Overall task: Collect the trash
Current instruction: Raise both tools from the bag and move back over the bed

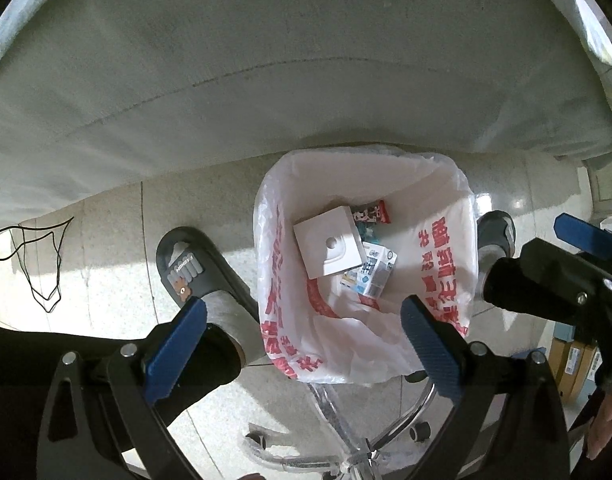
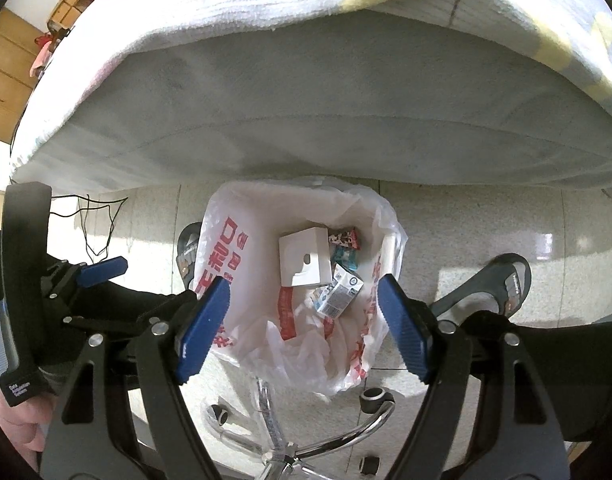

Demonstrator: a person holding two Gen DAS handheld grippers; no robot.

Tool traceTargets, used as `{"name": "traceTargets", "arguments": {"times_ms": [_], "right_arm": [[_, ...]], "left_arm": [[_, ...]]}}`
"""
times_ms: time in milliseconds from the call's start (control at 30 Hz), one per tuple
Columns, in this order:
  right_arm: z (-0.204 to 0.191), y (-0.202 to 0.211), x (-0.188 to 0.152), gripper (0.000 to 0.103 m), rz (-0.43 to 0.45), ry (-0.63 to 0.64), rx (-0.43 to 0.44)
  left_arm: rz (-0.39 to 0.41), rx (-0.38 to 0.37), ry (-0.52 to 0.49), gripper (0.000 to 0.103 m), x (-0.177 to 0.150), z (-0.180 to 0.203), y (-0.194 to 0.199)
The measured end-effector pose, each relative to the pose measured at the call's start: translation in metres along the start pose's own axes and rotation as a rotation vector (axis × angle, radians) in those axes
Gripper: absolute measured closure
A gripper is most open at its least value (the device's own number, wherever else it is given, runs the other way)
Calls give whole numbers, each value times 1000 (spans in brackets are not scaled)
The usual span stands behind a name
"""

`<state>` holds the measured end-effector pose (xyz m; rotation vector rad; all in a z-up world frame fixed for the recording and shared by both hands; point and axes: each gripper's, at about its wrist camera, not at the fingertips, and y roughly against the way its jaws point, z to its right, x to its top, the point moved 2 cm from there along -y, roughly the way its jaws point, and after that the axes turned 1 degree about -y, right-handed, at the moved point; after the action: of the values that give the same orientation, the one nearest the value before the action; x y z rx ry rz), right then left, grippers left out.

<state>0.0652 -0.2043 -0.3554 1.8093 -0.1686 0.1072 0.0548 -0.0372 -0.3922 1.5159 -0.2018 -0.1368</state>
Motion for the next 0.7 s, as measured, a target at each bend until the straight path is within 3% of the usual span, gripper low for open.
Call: {"name": "traceTargets", "arguments": {"times_ms": [133,333,700], "right_arm": [[1,5,-1,28,7,-8,11],[2,27,-3,19,68,-4,19],[-2,71,-5,16,144,14,52]], "left_arm": [[18,-3,13,8,0,-2,5],[79,-33,33,8,1,-3,22],[184,-78,68,8,0,-5,54]]}}
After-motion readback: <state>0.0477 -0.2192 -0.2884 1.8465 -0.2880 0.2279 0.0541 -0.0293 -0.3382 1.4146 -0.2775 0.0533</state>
